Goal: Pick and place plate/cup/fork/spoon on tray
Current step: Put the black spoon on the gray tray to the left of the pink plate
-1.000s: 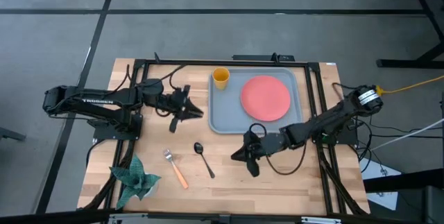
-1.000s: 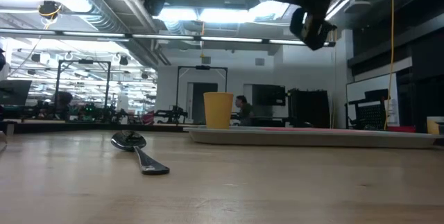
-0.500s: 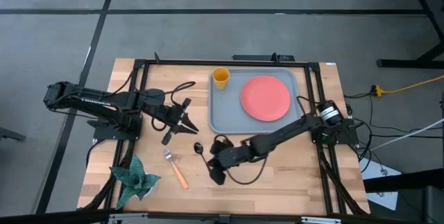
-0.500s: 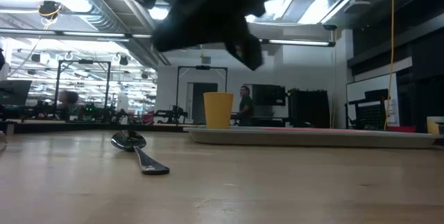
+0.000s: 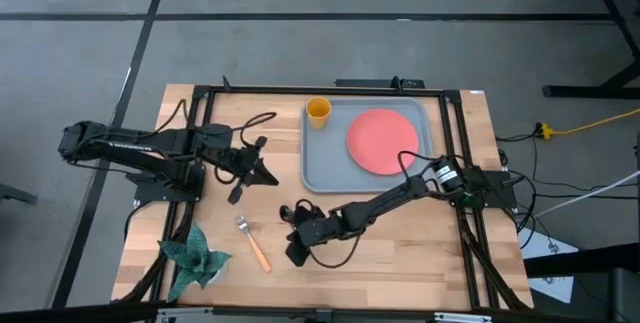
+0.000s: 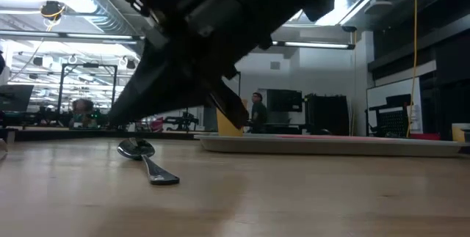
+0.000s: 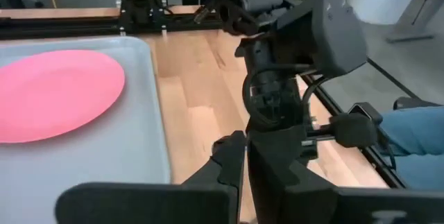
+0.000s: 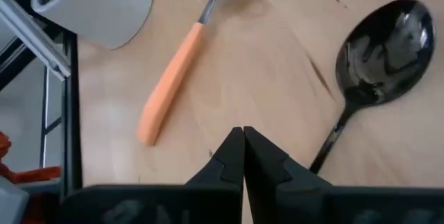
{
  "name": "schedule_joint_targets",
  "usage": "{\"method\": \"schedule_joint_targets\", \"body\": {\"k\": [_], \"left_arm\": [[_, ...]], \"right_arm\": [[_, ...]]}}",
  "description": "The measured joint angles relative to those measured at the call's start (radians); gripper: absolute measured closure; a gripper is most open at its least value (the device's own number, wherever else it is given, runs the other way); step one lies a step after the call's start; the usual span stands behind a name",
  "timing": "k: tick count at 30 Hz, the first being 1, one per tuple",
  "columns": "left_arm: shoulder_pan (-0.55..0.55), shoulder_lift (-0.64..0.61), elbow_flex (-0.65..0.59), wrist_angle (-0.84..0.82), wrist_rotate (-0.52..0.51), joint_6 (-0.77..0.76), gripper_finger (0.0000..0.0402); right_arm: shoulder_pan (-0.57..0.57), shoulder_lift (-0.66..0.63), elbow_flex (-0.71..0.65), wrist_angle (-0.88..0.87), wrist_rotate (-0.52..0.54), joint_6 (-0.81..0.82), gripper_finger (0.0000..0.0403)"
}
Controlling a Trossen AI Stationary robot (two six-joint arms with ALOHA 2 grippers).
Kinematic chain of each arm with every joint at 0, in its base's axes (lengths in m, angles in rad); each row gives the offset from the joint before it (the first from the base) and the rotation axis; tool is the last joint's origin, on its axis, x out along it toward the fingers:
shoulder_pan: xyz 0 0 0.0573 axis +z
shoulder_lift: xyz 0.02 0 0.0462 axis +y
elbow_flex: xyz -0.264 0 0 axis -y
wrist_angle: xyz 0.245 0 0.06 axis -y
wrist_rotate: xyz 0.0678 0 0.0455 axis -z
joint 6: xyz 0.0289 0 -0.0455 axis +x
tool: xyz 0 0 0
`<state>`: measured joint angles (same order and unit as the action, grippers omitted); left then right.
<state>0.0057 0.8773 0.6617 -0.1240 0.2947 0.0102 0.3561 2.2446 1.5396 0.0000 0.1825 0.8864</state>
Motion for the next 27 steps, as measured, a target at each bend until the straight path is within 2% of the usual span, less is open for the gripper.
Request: {"method": "schedule_joint_targets", "body": {"k": [8,18,27], "left_arm": [[0.003,-0.049,0.0,-0.005,-0.002,0.0,0.0396],[0.003,-0.047,0.0,-0.007,-0.074,0.001,0.0389],[0.003,-0.046,0.0,-0.022,-0.076,0.001,0.0399]], "right_arm": [[0.0,0.017,0.001,-0.004,0.016,0.034,0.0401],[-0.019,0.057,0.003,-0.067,0.027,0.129,0.0402],[-0.019,0.044,0.004,-0.141,0.031,0.18,0.0402]]}}
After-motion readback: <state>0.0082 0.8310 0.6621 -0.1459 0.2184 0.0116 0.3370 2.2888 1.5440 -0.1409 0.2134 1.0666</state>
